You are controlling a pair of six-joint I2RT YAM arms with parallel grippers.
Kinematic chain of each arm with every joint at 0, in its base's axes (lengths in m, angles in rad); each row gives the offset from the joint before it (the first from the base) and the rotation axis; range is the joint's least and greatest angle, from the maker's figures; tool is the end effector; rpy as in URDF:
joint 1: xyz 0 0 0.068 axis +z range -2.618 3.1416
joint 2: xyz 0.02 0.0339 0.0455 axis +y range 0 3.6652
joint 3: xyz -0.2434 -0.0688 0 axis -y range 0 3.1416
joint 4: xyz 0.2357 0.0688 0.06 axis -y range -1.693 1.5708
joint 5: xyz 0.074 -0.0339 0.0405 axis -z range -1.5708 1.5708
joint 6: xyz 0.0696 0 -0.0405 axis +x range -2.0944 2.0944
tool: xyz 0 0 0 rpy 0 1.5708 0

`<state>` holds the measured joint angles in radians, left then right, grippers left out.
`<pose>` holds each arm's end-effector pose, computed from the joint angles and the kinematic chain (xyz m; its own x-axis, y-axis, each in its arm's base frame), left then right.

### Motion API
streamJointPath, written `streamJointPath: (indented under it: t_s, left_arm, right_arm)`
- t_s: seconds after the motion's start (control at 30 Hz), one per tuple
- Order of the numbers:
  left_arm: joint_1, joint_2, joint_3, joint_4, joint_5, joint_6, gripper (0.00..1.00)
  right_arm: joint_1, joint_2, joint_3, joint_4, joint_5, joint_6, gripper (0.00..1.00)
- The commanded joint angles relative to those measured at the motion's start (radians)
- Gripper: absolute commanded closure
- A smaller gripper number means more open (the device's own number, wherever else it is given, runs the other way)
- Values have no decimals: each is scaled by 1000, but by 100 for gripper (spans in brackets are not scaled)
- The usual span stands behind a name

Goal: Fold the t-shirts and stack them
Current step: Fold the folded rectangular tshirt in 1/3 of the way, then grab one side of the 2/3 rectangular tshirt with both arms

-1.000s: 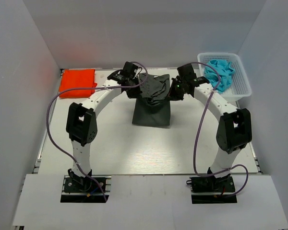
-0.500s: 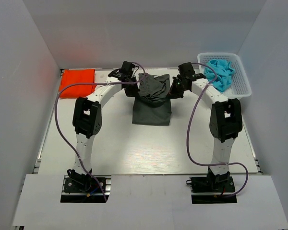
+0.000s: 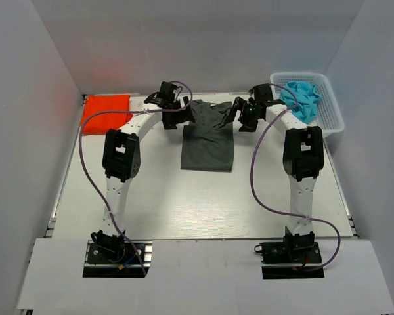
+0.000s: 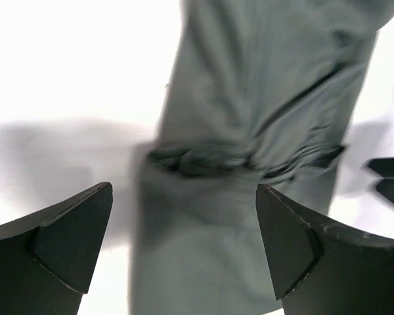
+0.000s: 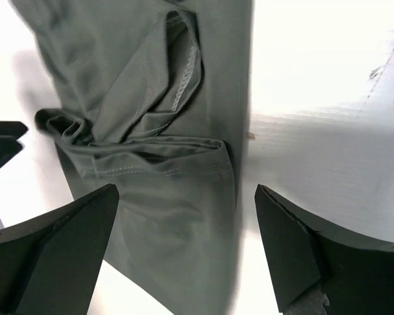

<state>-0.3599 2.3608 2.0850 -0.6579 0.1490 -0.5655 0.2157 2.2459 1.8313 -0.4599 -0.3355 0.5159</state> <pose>0.4840 -0.1932 0.1636 -0.8661 -0.2403 -0.4383 -0.0393 0.9069 -0.4195 0.4851 0.1297 0.1563 -0.8534 0.2899 -0.4333 0.0145 0.8440 0.5361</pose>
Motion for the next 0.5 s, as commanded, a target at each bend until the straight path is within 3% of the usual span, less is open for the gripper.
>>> streamJointPath:
  t_s: [0.0,0.13,0.27,0.47]
  left_arm:
    - [9,-170,-129,18,29,59,0]
    - [-2,-300,-372,18,29,87,0]
    - [-22,-415,-584,53,118,98,0]
    - [-22,-485,-786,112,118,79,0]
  right_arm:
    - [8,-164,-65,75,-69,-88,10]
    - [8,-356,-414,153,-82,-116,10]
    - [17,-440,-620,167,-147,-88,10]
    - [50,-467,-740,225,-169,-45,11]
